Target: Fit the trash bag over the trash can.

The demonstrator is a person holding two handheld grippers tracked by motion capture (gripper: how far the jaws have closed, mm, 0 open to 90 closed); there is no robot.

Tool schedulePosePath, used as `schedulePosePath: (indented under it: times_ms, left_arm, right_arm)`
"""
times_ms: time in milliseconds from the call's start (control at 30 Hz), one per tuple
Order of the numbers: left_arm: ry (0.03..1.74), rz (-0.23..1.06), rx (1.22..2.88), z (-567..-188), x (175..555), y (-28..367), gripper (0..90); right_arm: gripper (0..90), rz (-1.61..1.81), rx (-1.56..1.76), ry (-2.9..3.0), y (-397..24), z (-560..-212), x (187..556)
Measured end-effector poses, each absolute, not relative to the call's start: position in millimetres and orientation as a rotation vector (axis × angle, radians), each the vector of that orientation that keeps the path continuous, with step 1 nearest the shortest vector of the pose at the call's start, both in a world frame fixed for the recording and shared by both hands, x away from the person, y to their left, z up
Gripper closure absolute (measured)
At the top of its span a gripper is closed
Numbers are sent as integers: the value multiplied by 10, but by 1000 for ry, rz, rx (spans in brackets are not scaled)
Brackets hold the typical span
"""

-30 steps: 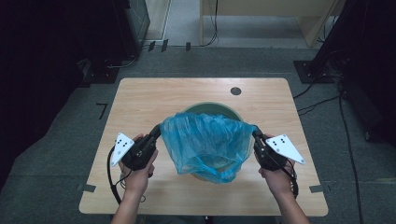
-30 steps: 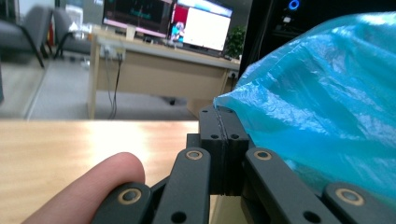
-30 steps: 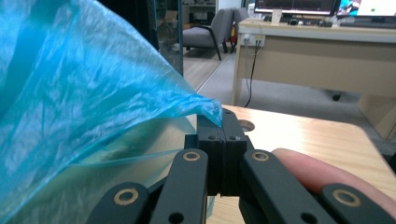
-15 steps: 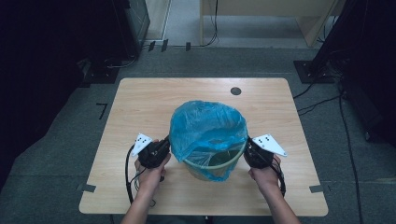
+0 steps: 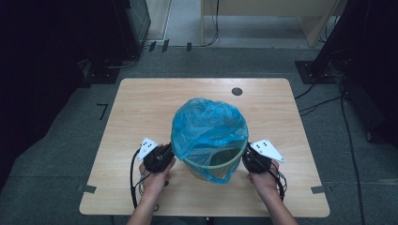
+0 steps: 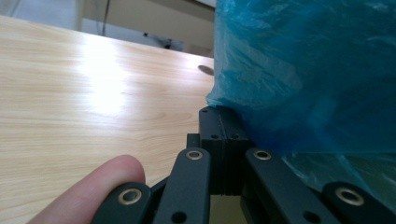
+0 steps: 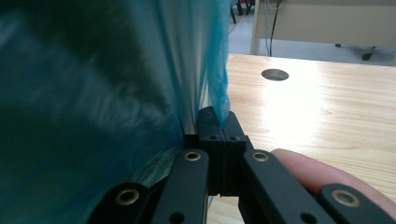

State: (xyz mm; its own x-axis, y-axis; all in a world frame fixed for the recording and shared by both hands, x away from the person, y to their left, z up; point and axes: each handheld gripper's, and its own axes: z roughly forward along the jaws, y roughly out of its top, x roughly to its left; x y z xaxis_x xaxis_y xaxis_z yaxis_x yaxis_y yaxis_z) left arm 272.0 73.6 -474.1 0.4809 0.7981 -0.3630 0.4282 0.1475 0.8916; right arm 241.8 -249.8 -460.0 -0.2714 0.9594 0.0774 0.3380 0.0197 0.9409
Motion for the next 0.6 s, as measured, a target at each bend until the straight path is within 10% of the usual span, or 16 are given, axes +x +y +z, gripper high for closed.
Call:
schedulePosePath:
  times_ms: [200, 600]
  left_arm:
    - [1187, 374, 1466, -4734, 2794, 868, 881]
    - [970, 441, 1327, -4350, 2425, 1154, 523]
  right_arm:
    - [900, 1255, 1250, 1695, -2481, -4546, 2251]
    - [880, 1320, 1217, 1599, -2598, -4345, 2118]
